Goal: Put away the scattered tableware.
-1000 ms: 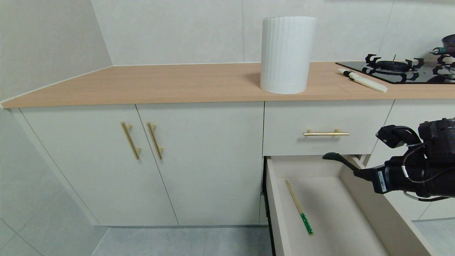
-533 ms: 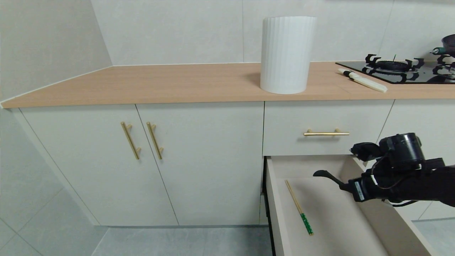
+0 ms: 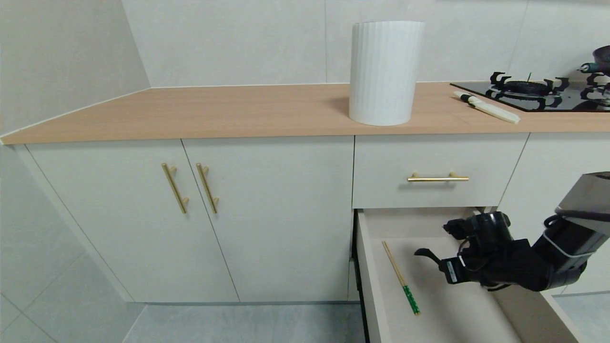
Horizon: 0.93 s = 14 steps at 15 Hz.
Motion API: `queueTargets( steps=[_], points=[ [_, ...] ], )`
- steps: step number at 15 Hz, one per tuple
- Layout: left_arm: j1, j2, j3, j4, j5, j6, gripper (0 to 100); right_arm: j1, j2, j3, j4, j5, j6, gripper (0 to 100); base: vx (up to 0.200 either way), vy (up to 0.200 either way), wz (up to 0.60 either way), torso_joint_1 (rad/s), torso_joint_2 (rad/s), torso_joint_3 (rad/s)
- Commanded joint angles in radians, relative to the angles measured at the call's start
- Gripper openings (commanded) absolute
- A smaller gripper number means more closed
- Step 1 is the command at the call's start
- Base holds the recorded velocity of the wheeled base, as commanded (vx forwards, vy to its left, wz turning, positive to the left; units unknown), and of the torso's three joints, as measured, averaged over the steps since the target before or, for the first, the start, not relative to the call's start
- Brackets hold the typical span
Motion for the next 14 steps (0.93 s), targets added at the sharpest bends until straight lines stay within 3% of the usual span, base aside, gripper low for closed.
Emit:
queueTargets(
  steps=[1, 10, 11, 14],
  points=[
    [0.000, 0.000, 0.000, 0.000, 0.000, 0.000, 100, 0.000, 0.068, -0.003, -0.005, -0.002, 0.002, 0, 0.000, 0.000, 0.00, 0.000, 0.00, 0.000],
    [0.000, 0.000, 0.000, -0.001, 0.000, 0.000, 100, -0.001, 0.122, -0.023, -0.008, -0.034, 0.010, 0, 0.000, 0.000, 0.00, 0.000, 0.00, 0.000],
    [0.000, 0.000, 0.000, 0.000, 0.000, 0.000, 100, -0.001, 0.120, -0.023, -0.008, -0.034, 0.010, 100, 0.000, 0.000, 0.00, 0.000, 0.00, 0.000],
    [0.000, 0.000, 0.000, 0.000, 0.000, 0.000, 100, -0.001, 0.117, -0.020, -0.008, -0.033, 0.010, 100, 0.000, 0.000, 0.00, 0.000, 0.00, 0.000]
  ],
)
